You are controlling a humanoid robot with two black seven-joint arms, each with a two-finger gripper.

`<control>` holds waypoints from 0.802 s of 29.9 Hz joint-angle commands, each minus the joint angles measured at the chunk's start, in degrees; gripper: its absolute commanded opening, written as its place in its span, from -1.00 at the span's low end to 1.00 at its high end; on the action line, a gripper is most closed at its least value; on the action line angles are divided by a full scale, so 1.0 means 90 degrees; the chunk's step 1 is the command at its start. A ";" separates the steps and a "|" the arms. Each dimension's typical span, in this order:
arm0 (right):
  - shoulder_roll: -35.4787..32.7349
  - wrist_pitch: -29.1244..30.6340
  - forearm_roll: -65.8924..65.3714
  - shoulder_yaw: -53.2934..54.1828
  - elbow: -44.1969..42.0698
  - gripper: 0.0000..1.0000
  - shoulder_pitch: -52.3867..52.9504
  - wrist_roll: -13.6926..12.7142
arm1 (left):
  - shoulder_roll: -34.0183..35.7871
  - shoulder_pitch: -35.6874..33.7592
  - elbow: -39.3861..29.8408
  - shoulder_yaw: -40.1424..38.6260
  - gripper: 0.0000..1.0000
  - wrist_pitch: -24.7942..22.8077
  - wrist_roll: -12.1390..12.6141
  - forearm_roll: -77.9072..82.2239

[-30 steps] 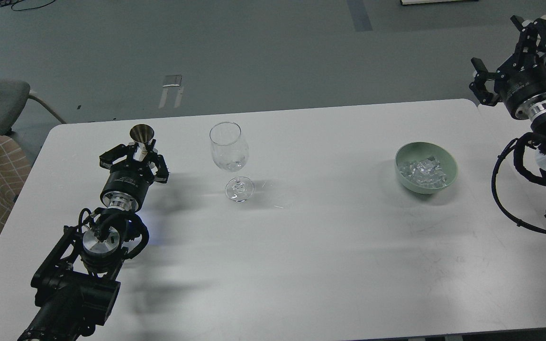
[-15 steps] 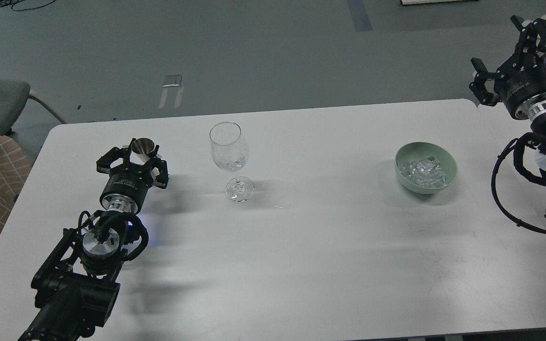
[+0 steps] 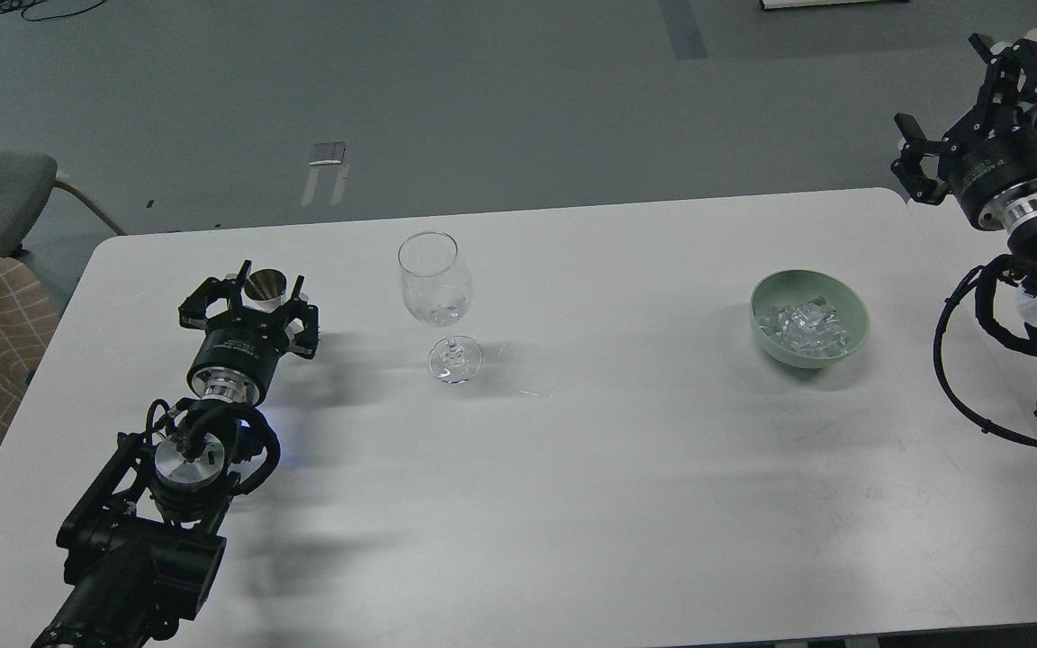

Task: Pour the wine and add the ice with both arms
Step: 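Open the left gripper, release the jigger, and retract the left arm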

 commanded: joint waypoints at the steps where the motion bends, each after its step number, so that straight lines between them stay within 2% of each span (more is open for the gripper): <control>1: -0.0001 0.0000 0.0000 0.0000 0.0001 1.00 0.0006 0.0001 | 0.0000 -0.0010 0.0000 -0.0011 0.29 -0.0007 0.0002 -0.0006; 7: -0.0001 0.0000 0.0000 0.0000 -0.0009 1.00 -0.0004 0.0001 | 0.0000 -0.0097 0.0000 -0.0011 0.46 -0.0016 0.0012 -0.0016; 11: -0.0001 0.0000 0.0000 0.0000 -0.0009 1.00 -0.0004 0.0001 | 0.0010 -0.0117 -0.0058 -0.0011 0.69 -0.0036 0.0002 -0.0016; 15: -0.0001 0.0000 0.0010 0.0000 0.0001 1.00 -0.0004 0.0001 | 0.0029 -0.0117 -0.0137 -0.0021 0.77 -0.0036 0.0002 -0.0006; 24: -0.0011 0.0000 0.0010 0.0010 0.0001 1.00 -0.0004 0.0001 | 0.0146 -0.0049 -0.1015 -0.0011 0.89 0.0042 0.0002 -0.0006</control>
